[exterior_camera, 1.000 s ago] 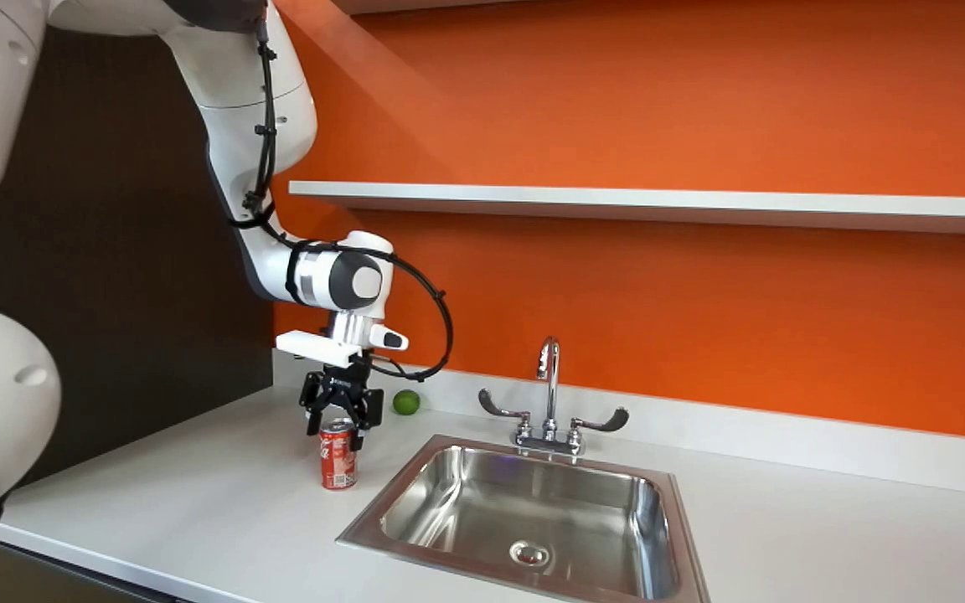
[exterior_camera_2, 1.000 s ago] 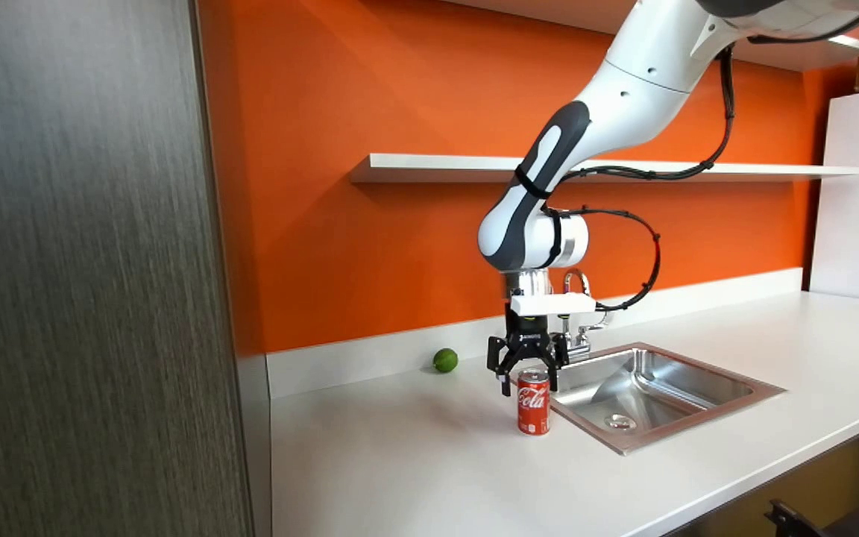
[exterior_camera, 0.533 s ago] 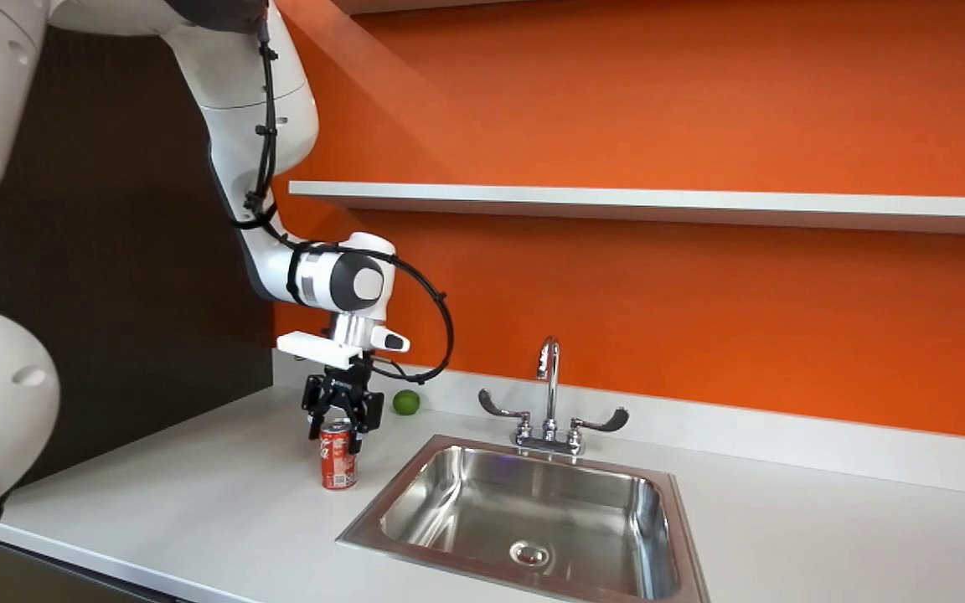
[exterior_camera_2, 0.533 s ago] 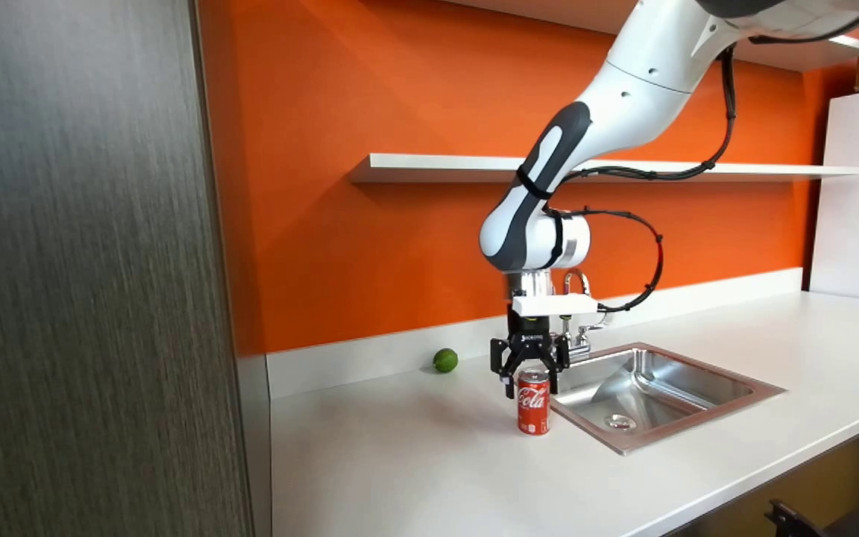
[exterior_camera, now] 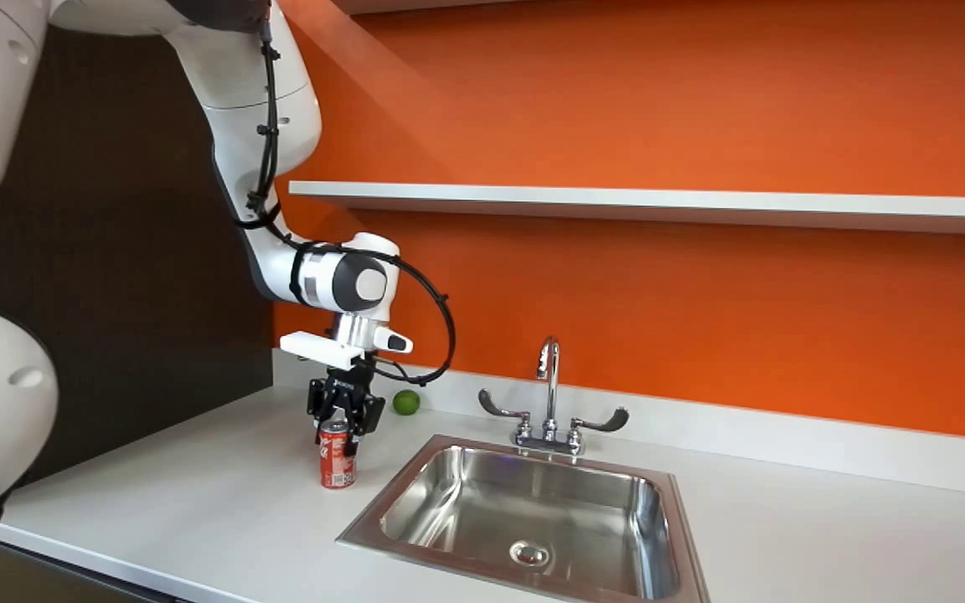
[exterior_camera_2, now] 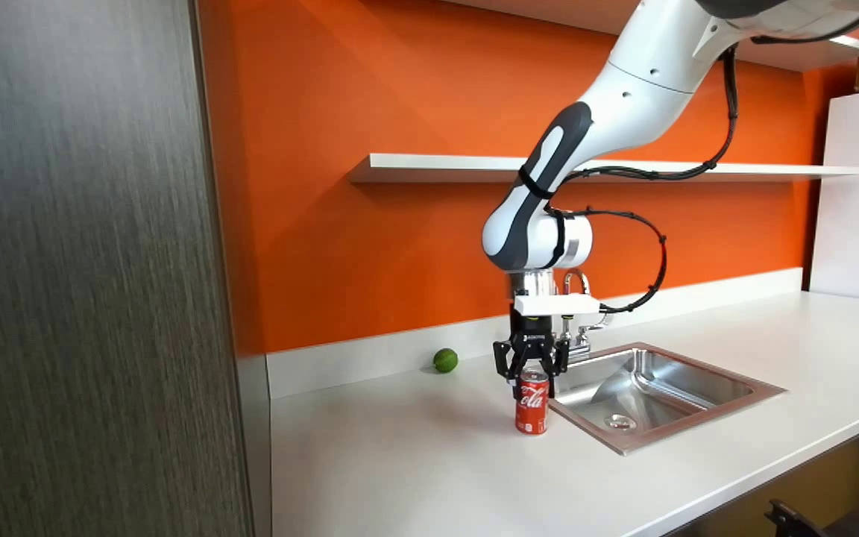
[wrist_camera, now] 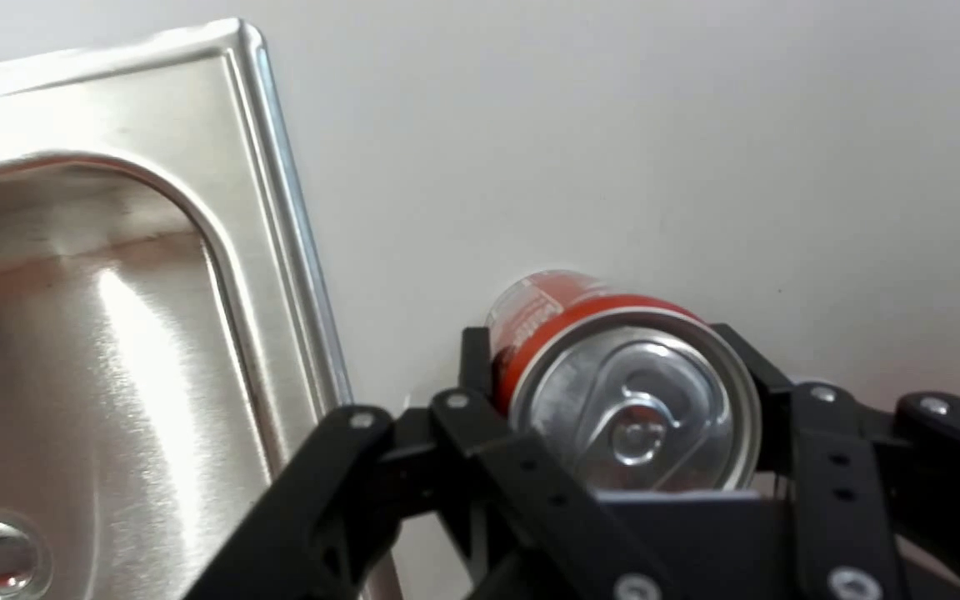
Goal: Put the red can in the sink.
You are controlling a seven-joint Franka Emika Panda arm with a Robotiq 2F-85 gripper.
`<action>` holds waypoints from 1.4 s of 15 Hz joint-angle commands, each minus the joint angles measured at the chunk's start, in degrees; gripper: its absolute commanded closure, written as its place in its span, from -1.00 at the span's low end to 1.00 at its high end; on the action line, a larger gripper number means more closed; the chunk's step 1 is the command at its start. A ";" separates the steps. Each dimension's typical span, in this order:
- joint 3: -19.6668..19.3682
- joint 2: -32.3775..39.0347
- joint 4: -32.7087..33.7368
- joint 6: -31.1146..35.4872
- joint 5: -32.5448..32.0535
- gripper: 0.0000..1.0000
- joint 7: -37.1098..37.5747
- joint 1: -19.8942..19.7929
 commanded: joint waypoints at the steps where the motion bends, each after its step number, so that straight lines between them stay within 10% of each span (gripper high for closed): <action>1: 0.80 -1.83 -0.13 -1.17 1.23 0.22 -1.09 -1.48; 21: -4.47 -10.61 0.76 -10.02 11.36 0.22 -12.61 -9.54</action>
